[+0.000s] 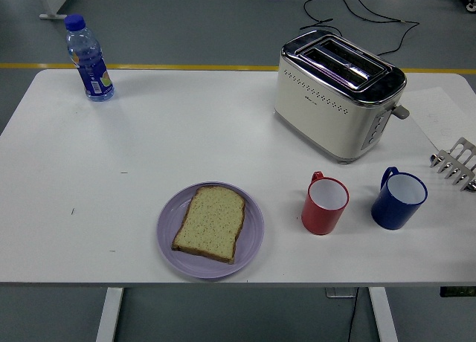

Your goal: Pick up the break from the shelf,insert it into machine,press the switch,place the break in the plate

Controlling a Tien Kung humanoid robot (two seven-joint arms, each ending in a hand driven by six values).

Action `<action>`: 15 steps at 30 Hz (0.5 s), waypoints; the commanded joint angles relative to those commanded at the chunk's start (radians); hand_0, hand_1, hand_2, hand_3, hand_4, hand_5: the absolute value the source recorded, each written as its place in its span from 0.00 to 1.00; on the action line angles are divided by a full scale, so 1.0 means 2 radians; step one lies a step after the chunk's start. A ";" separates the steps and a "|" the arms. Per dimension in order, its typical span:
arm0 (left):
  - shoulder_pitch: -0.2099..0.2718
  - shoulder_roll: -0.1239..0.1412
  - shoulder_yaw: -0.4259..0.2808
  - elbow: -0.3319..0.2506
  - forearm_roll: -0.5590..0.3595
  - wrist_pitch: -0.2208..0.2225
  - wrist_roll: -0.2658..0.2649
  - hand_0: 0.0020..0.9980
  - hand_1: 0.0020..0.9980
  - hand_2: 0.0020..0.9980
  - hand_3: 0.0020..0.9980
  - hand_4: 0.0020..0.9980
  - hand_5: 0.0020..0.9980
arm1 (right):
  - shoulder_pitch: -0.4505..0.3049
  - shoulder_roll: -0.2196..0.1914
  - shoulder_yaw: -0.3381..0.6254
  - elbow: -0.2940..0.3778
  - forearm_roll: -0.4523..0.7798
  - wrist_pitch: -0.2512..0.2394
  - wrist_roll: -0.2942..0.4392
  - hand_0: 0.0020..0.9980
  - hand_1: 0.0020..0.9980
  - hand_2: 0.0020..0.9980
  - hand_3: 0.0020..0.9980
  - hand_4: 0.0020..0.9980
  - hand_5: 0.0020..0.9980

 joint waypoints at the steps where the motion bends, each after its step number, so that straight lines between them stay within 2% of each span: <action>1: 0.000 0.000 0.000 0.000 0.000 0.000 0.000 0.65 0.57 0.59 0.60 0.30 1.00 | -0.003 0.000 0.005 -0.005 -0.005 0.003 -0.009 0.81 0.75 0.77 0.73 0.50 0.23; 2: 0.000 0.000 0.001 0.000 -0.001 0.000 -0.001 0.65 0.57 0.59 0.60 0.30 1.00 | -0.005 0.000 0.010 -0.009 -0.010 0.005 -0.020 0.78 0.72 0.74 0.68 0.49 0.24; 8: 0.000 0.000 0.004 0.000 -0.006 0.000 -0.002 0.65 0.57 0.58 0.60 0.30 1.00 | -0.017 -0.006 0.017 -0.023 -0.015 0.016 -0.052 0.77 0.71 0.74 0.68 0.49 0.24; 15: 0.000 0.001 0.005 0.000 -0.008 -0.001 -0.003 0.65 0.57 0.59 0.60 0.30 1.00 | -0.028 -0.010 0.024 -0.032 -0.011 0.019 -0.066 0.77 0.72 0.74 0.67 0.48 0.24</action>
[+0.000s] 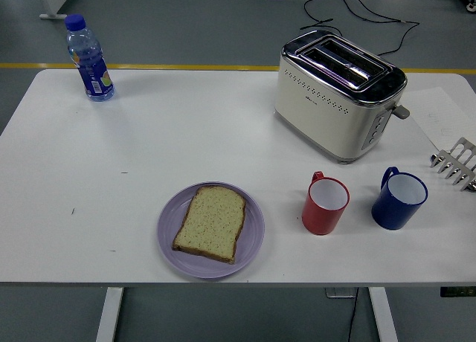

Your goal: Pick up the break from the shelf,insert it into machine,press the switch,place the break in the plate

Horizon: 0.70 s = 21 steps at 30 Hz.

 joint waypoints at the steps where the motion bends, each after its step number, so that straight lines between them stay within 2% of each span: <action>1: 0.000 0.000 0.000 0.000 -0.001 0.000 0.000 0.65 0.57 0.59 0.60 0.30 1.00 | -0.002 0.000 0.001 0.000 0.000 -0.003 -0.001 0.77 0.72 0.74 0.67 0.48 0.24; 14: 0.002 -0.001 -0.001 0.000 0.001 0.000 0.001 0.65 0.57 0.59 0.60 0.30 1.00 | -0.010 0.003 0.007 -0.008 0.018 -0.034 0.008 0.77 0.71 0.73 0.67 0.46 0.26; 21: 0.004 -0.001 -0.003 0.000 0.006 -0.001 0.001 0.65 0.57 0.58 0.60 0.30 1.00 | -0.012 0.004 0.004 -0.010 0.024 -0.037 0.007 0.76 0.71 0.73 0.66 0.45 0.27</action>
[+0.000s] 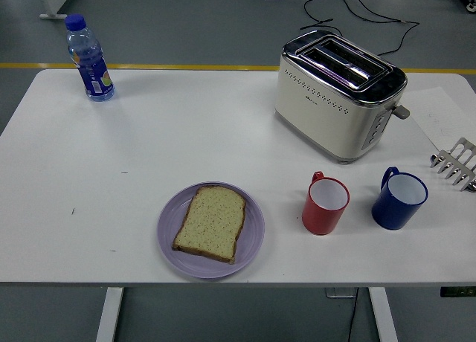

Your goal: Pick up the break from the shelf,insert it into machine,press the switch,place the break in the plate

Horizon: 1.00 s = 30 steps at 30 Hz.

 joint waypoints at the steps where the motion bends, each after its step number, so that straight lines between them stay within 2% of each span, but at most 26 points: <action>1: 0.000 0.000 0.000 0.000 0.000 0.000 0.000 0.65 0.57 0.58 0.60 0.30 1.00 | 0.000 0.000 0.000 0.000 0.000 0.000 0.000 0.76 0.71 0.73 0.66 0.45 0.27; 30: -0.001 0.001 0.005 0.000 -0.005 -0.001 -0.001 0.65 0.57 0.59 0.60 0.30 1.00 | -0.001 0.001 0.002 -0.006 0.010 -0.002 0.013 0.75 0.70 0.72 0.65 0.43 0.26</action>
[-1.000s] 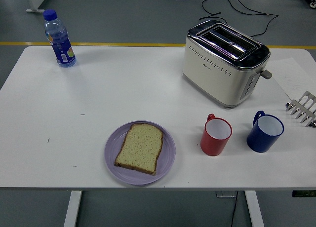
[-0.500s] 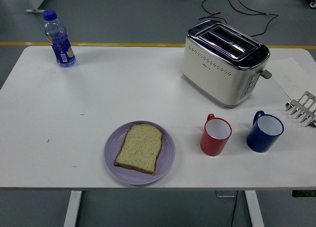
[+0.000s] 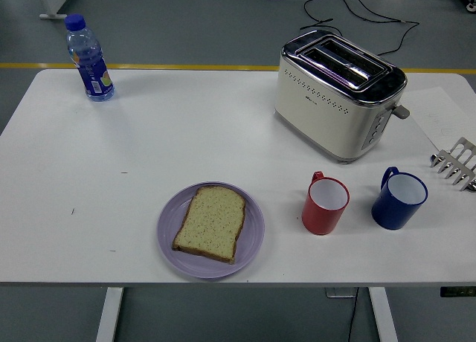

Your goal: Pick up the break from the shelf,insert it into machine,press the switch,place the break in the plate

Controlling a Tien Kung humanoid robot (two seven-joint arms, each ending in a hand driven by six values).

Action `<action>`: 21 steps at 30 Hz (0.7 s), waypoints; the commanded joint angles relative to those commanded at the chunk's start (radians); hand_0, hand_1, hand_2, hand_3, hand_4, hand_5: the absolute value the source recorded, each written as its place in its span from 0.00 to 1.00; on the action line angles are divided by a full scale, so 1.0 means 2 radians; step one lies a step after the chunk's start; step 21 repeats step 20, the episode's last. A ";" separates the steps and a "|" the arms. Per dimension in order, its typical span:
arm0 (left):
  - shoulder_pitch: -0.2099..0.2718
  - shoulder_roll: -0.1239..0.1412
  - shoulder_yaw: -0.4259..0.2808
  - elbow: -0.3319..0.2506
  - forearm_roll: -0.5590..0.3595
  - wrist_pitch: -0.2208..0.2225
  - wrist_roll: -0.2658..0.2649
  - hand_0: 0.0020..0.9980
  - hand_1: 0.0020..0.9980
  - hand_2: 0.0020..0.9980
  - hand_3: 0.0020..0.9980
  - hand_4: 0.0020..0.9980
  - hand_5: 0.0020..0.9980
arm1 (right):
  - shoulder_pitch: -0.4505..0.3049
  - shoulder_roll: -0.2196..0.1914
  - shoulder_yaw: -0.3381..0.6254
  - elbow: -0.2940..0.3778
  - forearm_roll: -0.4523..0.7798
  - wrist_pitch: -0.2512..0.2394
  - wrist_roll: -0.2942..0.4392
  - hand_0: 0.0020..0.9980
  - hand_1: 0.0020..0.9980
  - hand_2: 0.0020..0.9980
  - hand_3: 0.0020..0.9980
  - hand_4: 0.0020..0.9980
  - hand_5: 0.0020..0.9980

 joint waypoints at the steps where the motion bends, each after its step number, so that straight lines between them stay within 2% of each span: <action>1: 0.000 0.000 0.000 0.000 0.000 0.000 0.000 0.65 0.57 0.59 0.60 0.30 1.00 | 0.000 0.000 0.000 0.000 0.000 0.000 0.000 0.75 0.70 0.72 0.65 0.43 0.26; 21: -0.003 0.000 0.002 0.000 -0.003 0.000 -0.001 0.65 0.57 0.59 0.60 0.30 1.00 | 0.002 0.002 0.002 -0.002 0.013 -0.005 0.005 0.74 0.69 0.72 0.64 0.42 0.24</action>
